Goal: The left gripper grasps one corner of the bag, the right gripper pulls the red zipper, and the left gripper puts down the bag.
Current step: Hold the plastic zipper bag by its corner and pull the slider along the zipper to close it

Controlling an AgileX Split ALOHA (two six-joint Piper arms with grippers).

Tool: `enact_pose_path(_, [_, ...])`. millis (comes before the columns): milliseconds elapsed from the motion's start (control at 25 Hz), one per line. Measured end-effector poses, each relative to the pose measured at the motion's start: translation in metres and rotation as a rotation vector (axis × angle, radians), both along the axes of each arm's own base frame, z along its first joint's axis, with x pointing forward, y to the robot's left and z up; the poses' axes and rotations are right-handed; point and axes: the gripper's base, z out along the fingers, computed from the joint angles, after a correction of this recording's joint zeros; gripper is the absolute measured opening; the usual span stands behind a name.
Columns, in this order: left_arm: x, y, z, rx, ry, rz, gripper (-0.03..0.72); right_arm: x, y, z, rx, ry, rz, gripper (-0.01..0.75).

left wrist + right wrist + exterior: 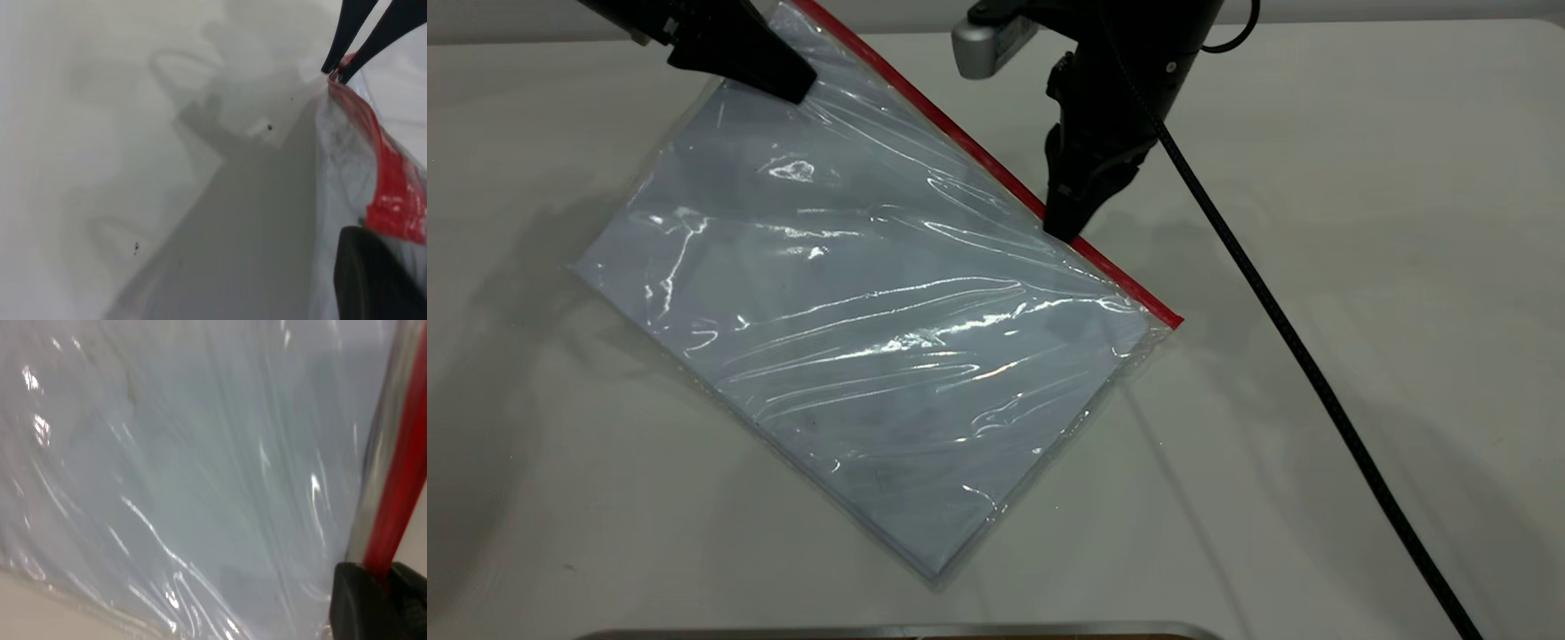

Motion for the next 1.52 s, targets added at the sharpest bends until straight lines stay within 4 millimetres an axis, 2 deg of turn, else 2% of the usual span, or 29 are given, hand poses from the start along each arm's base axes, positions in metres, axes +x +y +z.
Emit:
enact_pose_path(560, [0.000,0.004,-0.004,0.058,-0.013,-0.018,0.053,-0.009,-0.015,-0.003,-0.168,0.085,0.049,0.044])
enact_pose_path(1520, [0.002,0.013,-0.013,0.202,-0.072,-0.040,0.053,-0.015,-0.023,-0.004,-0.253,0.148,0.102,0.059])
